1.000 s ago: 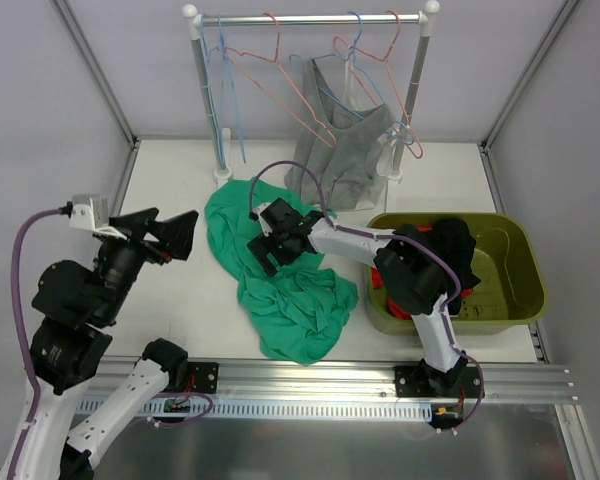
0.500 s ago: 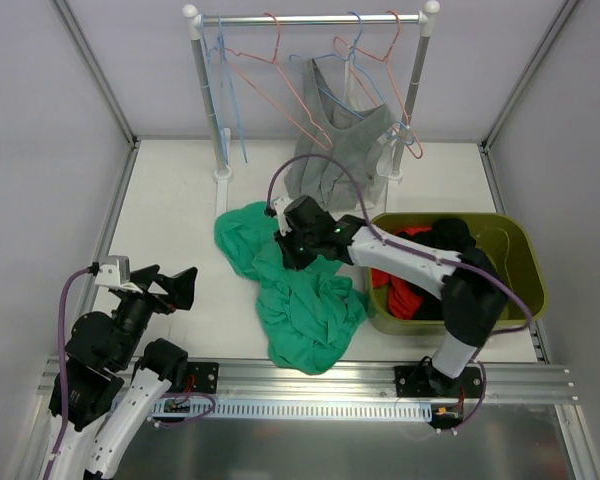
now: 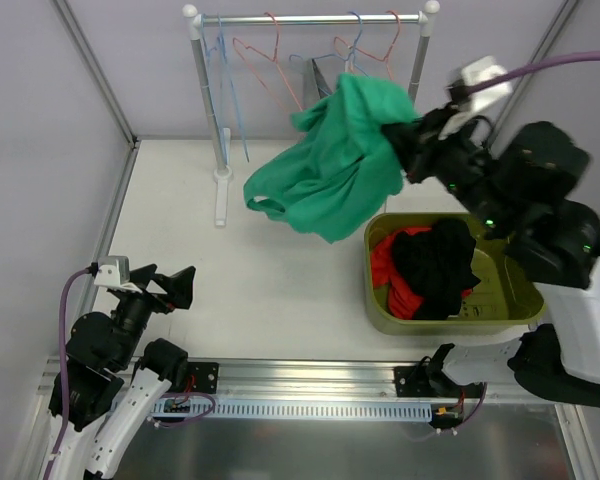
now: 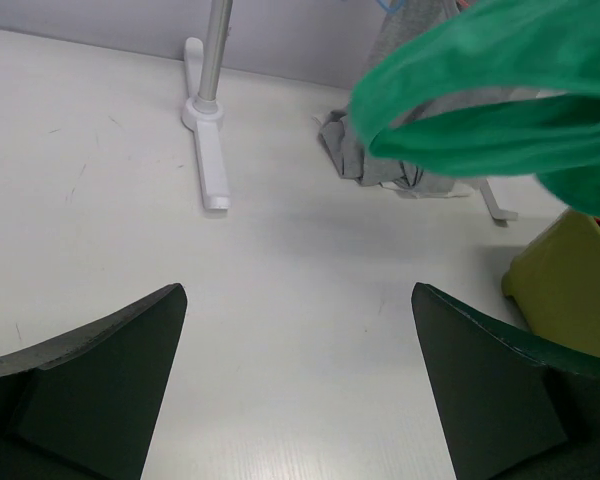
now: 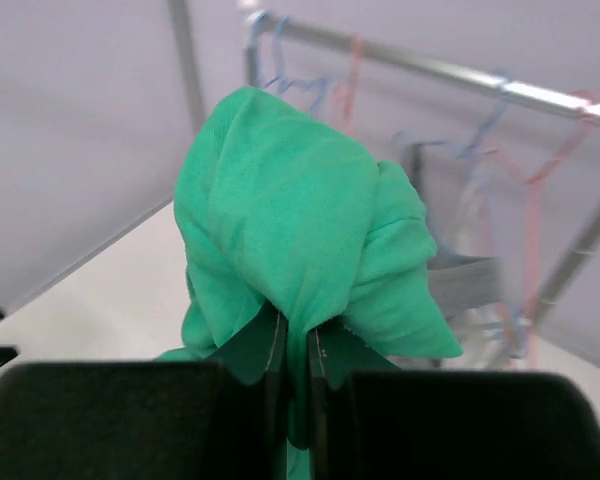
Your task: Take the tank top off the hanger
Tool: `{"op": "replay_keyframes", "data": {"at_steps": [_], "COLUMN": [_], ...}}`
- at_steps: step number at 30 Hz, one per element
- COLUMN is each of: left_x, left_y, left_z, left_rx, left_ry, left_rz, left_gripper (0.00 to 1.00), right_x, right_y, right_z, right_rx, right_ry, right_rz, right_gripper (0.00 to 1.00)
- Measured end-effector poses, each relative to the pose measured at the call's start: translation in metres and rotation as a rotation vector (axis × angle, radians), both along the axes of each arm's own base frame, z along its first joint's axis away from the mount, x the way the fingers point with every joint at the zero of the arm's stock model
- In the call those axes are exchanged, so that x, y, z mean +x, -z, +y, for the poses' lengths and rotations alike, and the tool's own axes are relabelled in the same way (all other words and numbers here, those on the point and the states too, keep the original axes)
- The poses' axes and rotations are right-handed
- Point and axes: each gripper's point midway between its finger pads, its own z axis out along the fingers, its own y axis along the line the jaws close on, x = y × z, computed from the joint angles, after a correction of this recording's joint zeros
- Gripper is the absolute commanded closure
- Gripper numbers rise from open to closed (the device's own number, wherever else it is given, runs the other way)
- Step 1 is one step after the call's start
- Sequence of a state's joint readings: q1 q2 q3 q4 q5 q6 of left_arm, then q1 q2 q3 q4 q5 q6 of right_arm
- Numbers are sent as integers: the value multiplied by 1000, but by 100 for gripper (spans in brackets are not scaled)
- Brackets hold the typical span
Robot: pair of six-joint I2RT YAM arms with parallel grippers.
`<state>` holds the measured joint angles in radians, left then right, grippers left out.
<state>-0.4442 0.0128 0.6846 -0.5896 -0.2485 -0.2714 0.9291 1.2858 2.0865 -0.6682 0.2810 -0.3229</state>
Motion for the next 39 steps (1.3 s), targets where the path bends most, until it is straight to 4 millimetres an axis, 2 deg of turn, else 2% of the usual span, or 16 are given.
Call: {"op": "replay_keyframes", "data": {"at_steps": [3, 5, 11, 14, 16, 19, 22, 25, 30, 33, 39], "left_x": [0, 0, 2, 4, 4, 4, 4, 4, 4, 3, 1], "left_y": [0, 0, 2, 3, 4, 4, 4, 4, 4, 3, 1], "left_z": [0, 1, 0, 0, -1, -1, -1, -1, -1, 0, 1], "left_rx": [1, 2, 9, 15, 16, 16, 16, 16, 15, 12, 8], "left_ry": [0, -4, -6, -6, -6, -6, -6, -6, -5, -6, -6], "left_rz": [0, 0, 9, 21, 24, 24, 24, 24, 23, 16, 6], "left_gripper": [1, 1, 1, 1, 2, 1, 1, 1, 1, 1, 1], "right_x": [-12, -21, -52, -62, -64, -59, -46, -33, -11, 0, 16], "right_y": [-36, -44, -47, -38, -27, -2, 22, 37, 60, 85, 148], "right_z": [-53, -88, -178, -212, -226, -235, -230, -223, -231, -236, -239], "right_rx": [42, 46, 57, 57, 36, -41, -145, -230, -298, -300, -288], "right_ry": [125, 208, 407, 495, 547, 635, 702, 758, 876, 921, 945], "right_rz": [-83, -109, -143, -143, -131, -92, -53, -23, 43, 106, 247], "right_gripper": [100, 100, 100, 100, 100, 100, 100, 100, 100, 100, 100]}}
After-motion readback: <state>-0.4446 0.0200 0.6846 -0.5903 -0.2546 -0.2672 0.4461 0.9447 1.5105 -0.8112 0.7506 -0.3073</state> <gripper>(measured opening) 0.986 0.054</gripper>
